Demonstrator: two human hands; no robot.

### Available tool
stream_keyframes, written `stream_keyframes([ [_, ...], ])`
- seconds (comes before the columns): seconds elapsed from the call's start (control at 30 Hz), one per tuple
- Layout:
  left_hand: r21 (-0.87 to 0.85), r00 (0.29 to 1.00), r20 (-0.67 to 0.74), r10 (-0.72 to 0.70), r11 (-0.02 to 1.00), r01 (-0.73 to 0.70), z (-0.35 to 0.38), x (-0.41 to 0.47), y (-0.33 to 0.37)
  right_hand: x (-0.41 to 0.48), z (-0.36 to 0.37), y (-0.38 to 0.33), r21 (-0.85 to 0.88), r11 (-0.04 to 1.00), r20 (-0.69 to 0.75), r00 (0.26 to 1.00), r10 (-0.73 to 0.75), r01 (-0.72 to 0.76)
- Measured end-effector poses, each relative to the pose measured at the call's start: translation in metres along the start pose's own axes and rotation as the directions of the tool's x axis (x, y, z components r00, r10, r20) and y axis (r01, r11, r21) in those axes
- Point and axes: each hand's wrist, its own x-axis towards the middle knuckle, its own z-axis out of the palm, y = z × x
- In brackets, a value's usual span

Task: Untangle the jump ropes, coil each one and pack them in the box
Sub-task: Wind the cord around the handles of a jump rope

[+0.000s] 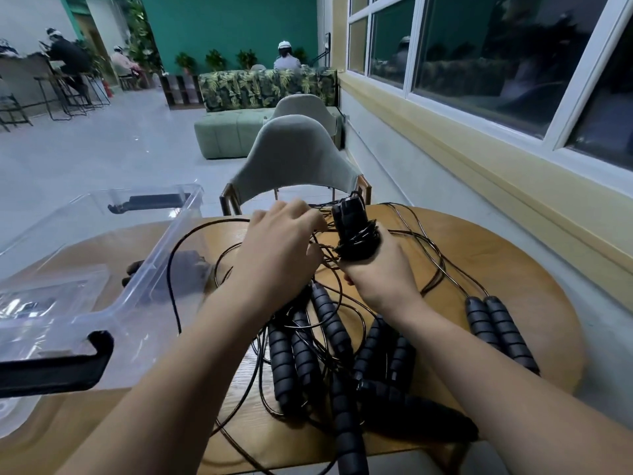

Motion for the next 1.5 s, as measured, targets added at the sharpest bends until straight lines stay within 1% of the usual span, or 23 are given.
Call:
stream_keyframes([
  [0.07, 0.031, 0.999, 0.034, 0.015, 0.999, -0.016, 0.015, 0.0, -0.005, -0.002, -0.001, -0.001, 0.0, 1.0, 0.007, 1.0, -0.007, 0.007],
  [0.1, 0.018, 0.999, 0.043, 0.013, 1.0, -0.014, 0.02, 0.0, -0.008, -0.003, -0.002, -0.001, -0.001, 1.0, 0.01, 1.0, -0.013, 0.013],
  [0.2, -0.022, 0.995, 0.088, -0.053, 0.998, 0.055, 0.029, 0.001, -0.013, -0.003, -0.003, -0.001, -0.006, 1.0, 0.018, 0.999, -0.03, 0.03],
  [0.3, 0.02, 0.995, 0.08, -0.062, 0.998, 0.06, 0.03, 0.004, -0.011, -0.002, -0.002, -0.001, -0.016, 1.0, 0.022, 0.999, -0.024, 0.025],
  [0.37, -0.07, 0.998, 0.022, -0.051, 0.996, 0.052, 0.023, 0.005, -0.009, 0.0, -0.001, 0.0, -0.015, 1.0, 0.013, 1.0, -0.011, 0.011],
  [0.43, -0.239, 0.997, -0.029, -0.072, 0.969, 0.063, 0.009, 0.009, -0.005, 0.002, -0.001, 0.0, -0.005, 1.0, 0.003, 1.0, 0.014, -0.014],
  [0.5, -0.406, 0.993, -0.057, -0.1, 0.911, 0.069, -0.011, 0.015, 0.002, 0.003, 0.0, 0.001, 0.013, 0.999, 0.002, 0.999, 0.048, -0.048],
  [0.6, -0.554, 0.991, -0.056, -0.123, 0.83, 0.071, -0.043, 0.022, 0.009, 0.006, 0.002, -0.001, 0.043, 0.995, -0.001, 0.996, 0.09, -0.09],
  [0.73, -0.766, 0.986, -0.052, -0.159, 0.64, 0.062, -0.087, 0.028, 0.007, 0.011, 0.001, -0.006, 0.079, 0.992, -0.001, 0.995, 0.103, -0.102],
  [0.87, -0.858, 0.979, -0.13, -0.159, 0.513, -0.031, -0.129, 0.035, -0.009, 0.013, -0.009, -0.014, 0.029, 0.998, -0.02, 0.998, 0.055, -0.055],
  [0.93, -0.899, 0.962, -0.172, -0.21, 0.433, -0.066, -0.146, 0.038, -0.02, 0.016, -0.018, -0.015, -0.004, 1.0, -0.056, 0.998, 0.025, -0.025],
  [0.97, -0.906, 0.952, -0.186, -0.242, 0.418, -0.071, -0.152, 0.038, -0.025, 0.018, -0.023, -0.016, -0.01, 1.0, -0.087, 0.996, 0.017, -0.018],
  [1.0, -0.893, 0.941, -0.198, -0.274, 0.446, -0.058, -0.155, 0.037, -0.032, 0.021, -0.027, -0.017, -0.007, 1.0, -0.121, 0.992, 0.018, -0.019],
  [1.03, -0.86, 0.932, -0.2, -0.303, 0.51, -0.019, -0.156, 0.036, -0.039, 0.023, -0.032, -0.016, 0.003, 1.0, -0.152, 0.988, 0.024, -0.024],
  [1.1, -0.728, 0.921, -0.164, -0.352, 0.673, 0.128, -0.149, 0.034, -0.053, 0.025, -0.037, -0.015, 0.032, 0.999, -0.195, 0.98, 0.047, -0.042],
  [1.13, -0.648, 0.917, -0.112, -0.383, 0.727, 0.225, -0.143, 0.033, -0.059, 0.025, -0.039, -0.014, 0.05, 0.997, -0.202, 0.978, 0.059, -0.05],
  [1.2, -0.483, 0.888, 0.045, -0.458, 0.768, 0.42, -0.132, 0.031, -0.066, 0.024, -0.04, -0.012, 0.068, 0.996, -0.195, 0.978, 0.074, -0.062],
  [1.23, -0.396, 0.871, 0.118, -0.476, 0.782, 0.481, -0.127, 0.03, -0.064, 0.023, -0.04, -0.011, 0.071, 0.995, -0.187, 0.98, 0.075, -0.063],
  [1.27, -0.304, 0.862, 0.173, -0.477, 0.807, 0.507, -0.121, 0.03, -0.063, 0.022, -0.039, -0.011, 0.076, 0.995, -0.178, 0.981, 0.078, -0.065],
  [1.3, -0.212, 0.863, 0.198, -0.465, 0.839, 0.501, -0.116, 0.03, -0.059, 0.022, -0.039, -0.011, 0.085, 0.994, -0.168, 0.983, 0.079, -0.065],
  [1.37, -0.06, 0.895, 0.179, -0.408, 0.904, 0.424, -0.105, 0.031, -0.049, 0.022, -0.036, -0.011, 0.093, 0.993, -0.154, 0.984, 0.084, -0.07],
  [1.43, 0.013, 0.938, 0.122, -0.324, 0.946, 0.324, -0.092, 0.034, -0.04, 0.02, -0.033, -0.012, 0.104, 0.993, -0.144, 0.987, 0.077, -0.062],
  [1.5, 0.099, 0.976, 0.087, -0.198, 0.977, 0.19, -0.079, 0.037, -0.029, 0.018, -0.03, -0.013, 0.109, 0.993, -0.132, 0.99, 0.059, -0.045],
])
